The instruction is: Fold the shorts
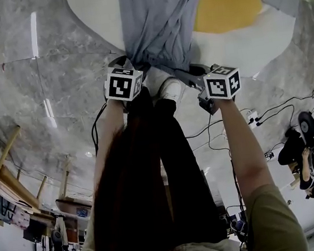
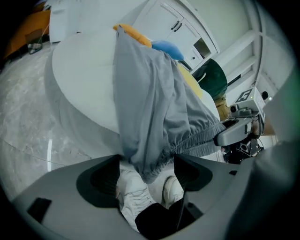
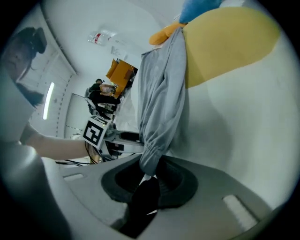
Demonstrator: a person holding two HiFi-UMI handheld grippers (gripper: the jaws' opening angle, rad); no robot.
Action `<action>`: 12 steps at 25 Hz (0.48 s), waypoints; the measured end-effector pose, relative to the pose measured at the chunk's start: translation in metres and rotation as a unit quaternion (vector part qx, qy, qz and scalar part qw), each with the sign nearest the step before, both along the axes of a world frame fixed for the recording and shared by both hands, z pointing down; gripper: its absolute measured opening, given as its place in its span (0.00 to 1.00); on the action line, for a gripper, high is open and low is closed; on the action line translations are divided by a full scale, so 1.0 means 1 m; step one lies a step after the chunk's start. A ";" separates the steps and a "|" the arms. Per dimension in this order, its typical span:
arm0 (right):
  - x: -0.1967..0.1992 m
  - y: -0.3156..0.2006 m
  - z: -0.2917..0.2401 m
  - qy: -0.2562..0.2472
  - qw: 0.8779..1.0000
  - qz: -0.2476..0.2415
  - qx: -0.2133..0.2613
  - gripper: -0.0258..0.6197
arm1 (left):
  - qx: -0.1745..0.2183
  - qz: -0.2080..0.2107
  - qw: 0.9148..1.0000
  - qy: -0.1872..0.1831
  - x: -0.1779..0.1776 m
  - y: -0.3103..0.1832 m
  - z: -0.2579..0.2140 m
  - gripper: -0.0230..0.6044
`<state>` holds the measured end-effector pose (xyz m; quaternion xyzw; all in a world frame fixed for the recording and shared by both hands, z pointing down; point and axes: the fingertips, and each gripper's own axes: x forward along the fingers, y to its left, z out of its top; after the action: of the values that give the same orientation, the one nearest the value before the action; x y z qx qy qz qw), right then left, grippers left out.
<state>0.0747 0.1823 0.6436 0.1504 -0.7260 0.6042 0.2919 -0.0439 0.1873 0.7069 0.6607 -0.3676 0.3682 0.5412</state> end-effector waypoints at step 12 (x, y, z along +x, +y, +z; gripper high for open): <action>-0.003 -0.002 -0.010 -0.049 0.997 0.049 -0.022 0.15 | -0.046 -0.033 0.998 -0.015 0.002 -0.001 0.011 0.25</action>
<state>0.0722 0.1806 0.6331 0.1498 -0.7178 0.6403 0.2288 -0.0421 0.1861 0.7177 0.6168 -0.3799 0.3762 0.5777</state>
